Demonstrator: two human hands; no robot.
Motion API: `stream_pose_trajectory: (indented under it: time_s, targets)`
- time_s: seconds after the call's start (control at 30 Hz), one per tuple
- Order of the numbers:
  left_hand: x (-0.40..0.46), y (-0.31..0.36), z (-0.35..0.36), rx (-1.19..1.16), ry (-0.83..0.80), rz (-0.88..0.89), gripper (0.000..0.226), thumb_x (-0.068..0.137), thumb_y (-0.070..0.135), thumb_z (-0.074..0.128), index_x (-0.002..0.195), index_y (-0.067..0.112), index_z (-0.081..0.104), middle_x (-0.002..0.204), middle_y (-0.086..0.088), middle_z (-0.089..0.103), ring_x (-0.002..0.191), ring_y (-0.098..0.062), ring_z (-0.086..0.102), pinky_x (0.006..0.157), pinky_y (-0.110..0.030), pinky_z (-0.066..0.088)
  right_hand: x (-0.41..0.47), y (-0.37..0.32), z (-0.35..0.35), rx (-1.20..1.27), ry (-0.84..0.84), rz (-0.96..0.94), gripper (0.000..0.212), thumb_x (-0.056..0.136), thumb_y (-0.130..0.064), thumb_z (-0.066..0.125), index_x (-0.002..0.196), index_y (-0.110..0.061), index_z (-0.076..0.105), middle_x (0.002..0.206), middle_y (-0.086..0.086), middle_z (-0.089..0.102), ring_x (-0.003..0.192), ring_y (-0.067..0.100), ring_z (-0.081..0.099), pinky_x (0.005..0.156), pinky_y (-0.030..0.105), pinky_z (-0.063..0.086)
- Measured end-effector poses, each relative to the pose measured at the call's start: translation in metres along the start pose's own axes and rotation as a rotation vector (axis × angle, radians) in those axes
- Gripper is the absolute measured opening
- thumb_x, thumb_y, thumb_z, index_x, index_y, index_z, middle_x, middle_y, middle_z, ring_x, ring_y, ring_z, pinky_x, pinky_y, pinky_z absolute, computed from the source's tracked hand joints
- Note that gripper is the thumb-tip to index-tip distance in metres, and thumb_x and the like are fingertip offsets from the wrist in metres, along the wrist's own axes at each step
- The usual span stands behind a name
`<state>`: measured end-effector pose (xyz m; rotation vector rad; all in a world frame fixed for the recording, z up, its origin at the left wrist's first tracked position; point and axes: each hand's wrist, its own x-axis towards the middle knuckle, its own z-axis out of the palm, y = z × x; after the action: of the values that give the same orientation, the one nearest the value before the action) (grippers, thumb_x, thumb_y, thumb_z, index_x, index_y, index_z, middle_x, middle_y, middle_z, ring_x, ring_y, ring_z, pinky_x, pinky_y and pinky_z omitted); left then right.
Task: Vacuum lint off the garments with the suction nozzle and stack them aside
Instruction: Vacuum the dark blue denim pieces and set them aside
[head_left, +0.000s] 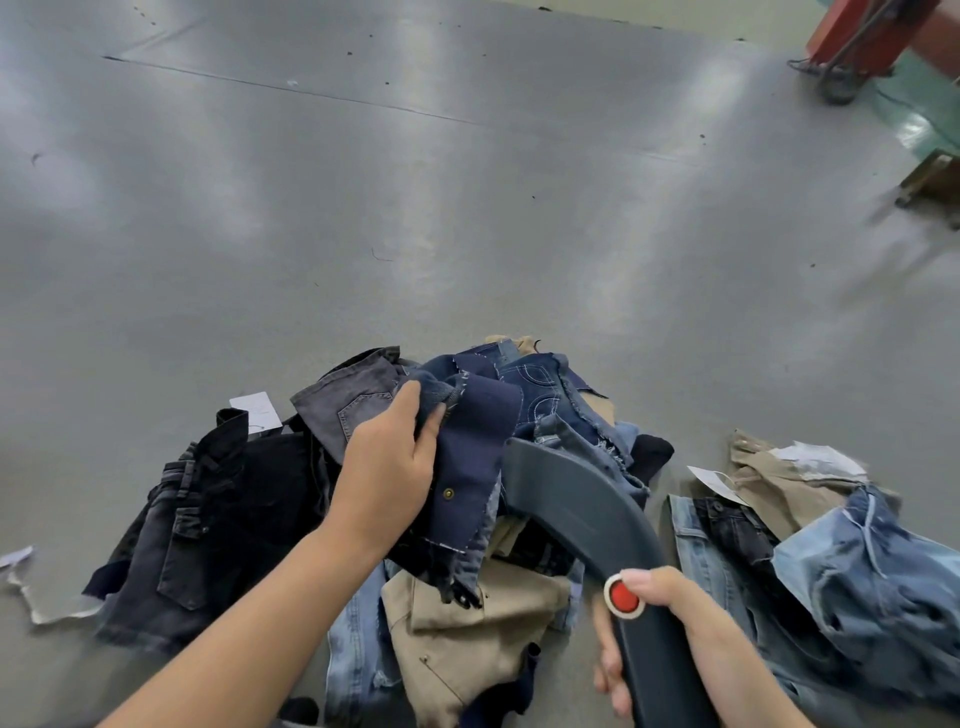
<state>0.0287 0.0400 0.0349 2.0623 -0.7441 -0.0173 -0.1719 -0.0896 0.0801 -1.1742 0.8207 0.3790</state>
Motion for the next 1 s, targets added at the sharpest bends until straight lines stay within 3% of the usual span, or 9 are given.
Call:
stream_pose_trajectory:
  time_s: [0.13, 0.27, 0.5, 0.57, 0.63, 0.73, 0.8, 0.87, 1.0]
  targets:
    - [0.002, -0.004, 0.002, -0.091, -0.04, -0.132, 0.011, 0.098, 0.022, 0.051, 0.094, 0.014, 0.058, 0.074, 0.0, 0.065, 0.068, -0.011, 0.057, 0.066, -0.03, 0.045, 0.005, -0.004, -0.005, 0.133, 0.082, -0.144, 0.028, 0.063, -0.019, 0.057, 0.052, 0.005, 0.05, 0.045, 0.021, 0.047, 0.036, 0.03, 0.05, 0.037, 0.026, 0.043]
    - [0.003, -0.006, 0.005, -0.408, -0.148, -0.54, 0.018, 0.095, 0.012, 0.056, 0.108, 0.022, 0.063, 0.102, 0.0, 0.072, 0.095, -0.016, 0.066, 0.087, -0.036, 0.053, 0.007, -0.001, -0.01, 0.202, 0.145, -0.233, 0.031, 0.066, -0.024, 0.055, 0.066, 0.006, 0.049, 0.053, 0.025, 0.048, 0.04, 0.031, 0.049, 0.038, 0.029, 0.043]
    - [0.001, 0.008, 0.006, -0.917, -0.244, -0.875, 0.032, 0.083, -0.012, 0.058, 0.112, 0.001, 0.061, 0.092, -0.015, 0.074, 0.073, -0.023, 0.072, 0.057, -0.028, 0.057, 0.001, 0.0, -0.005, 0.095, 0.187, -0.361, 0.055, 0.044, -0.029, 0.068, 0.077, 0.011, 0.05, 0.049, 0.03, 0.051, 0.042, 0.037, 0.053, 0.038, 0.031, 0.045]
    - [0.003, 0.012, 0.005, -1.024, -0.169, -1.006, 0.02, 0.085, -0.008, 0.057, 0.102, -0.001, 0.065, 0.075, -0.012, 0.073, 0.059, -0.02, 0.07, 0.048, -0.026, 0.056, -0.007, 0.002, 0.001, 0.07, 0.188, -0.388, 0.053, 0.041, -0.03, 0.071, 0.084, -0.001, 0.062, 0.052, 0.028, 0.054, 0.04, 0.035, 0.053, 0.038, 0.03, 0.045]
    - [0.006, 0.013, 0.002, -1.11, -0.081, -1.127, 0.01, 0.089, -0.001, 0.057, 0.09, 0.002, 0.066, 0.063, -0.008, 0.071, 0.049, -0.017, 0.068, 0.043, -0.024, 0.054, -0.012, 0.007, 0.011, -0.092, 0.194, -0.459, 0.045, 0.045, -0.033, 0.07, 0.09, -0.04, 0.072, 0.058, 0.005, 0.067, 0.05, 0.013, 0.064, 0.048, 0.02, 0.049]
    - [0.01, 0.012, 0.0, -1.178, 0.037, -1.166, 0.016, 0.095, 0.007, 0.053, 0.082, 0.004, 0.062, 0.055, -0.007, 0.068, 0.043, -0.016, 0.065, 0.038, -0.023, 0.051, -0.008, 0.013, 0.024, -0.523, 0.322, -0.456, 0.064, 0.065, -0.046, 0.065, 0.114, -0.069, 0.029, 0.087, -0.048, 0.056, 0.072, -0.029, 0.05, 0.064, -0.006, 0.035]
    - [0.01, 0.012, 0.001, -1.165, 0.056, -1.15, 0.02, 0.097, 0.006, 0.049, 0.079, 0.003, 0.058, 0.049, -0.006, 0.064, 0.039, -0.016, 0.062, 0.036, -0.022, 0.049, -0.008, 0.011, 0.032, -0.68, 0.364, -0.33, 0.068, 0.085, -0.042, 0.059, 0.117, -0.062, 0.003, 0.108, -0.047, 0.036, 0.075, -0.034, 0.034, 0.069, -0.012, 0.027]
    - [0.007, 0.013, 0.004, -1.132, 0.034, -1.117, 0.018, 0.096, 0.0, 0.046, 0.082, 0.0, 0.057, 0.048, -0.006, 0.062, 0.037, -0.017, 0.06, 0.036, -0.021, 0.048, -0.004, 0.013, 0.034, -0.724, 0.382, -0.322, 0.074, 0.086, -0.042, 0.058, 0.12, -0.065, -0.003, 0.116, -0.037, 0.046, 0.088, -0.022, 0.048, 0.074, -0.01, 0.028]
    - [0.001, 0.016, 0.01, -1.077, 0.04, -1.038, 0.029, 0.09, -0.012, 0.047, 0.118, -0.006, 0.051, 0.087, -0.018, 0.064, 0.06, -0.023, 0.065, 0.043, -0.023, 0.052, -0.003, 0.011, 0.029, -0.785, 0.42, -0.366, 0.081, 0.084, -0.044, 0.058, 0.121, -0.067, -0.011, 0.103, -0.028, 0.056, 0.087, -0.008, 0.056, 0.074, -0.008, 0.033]
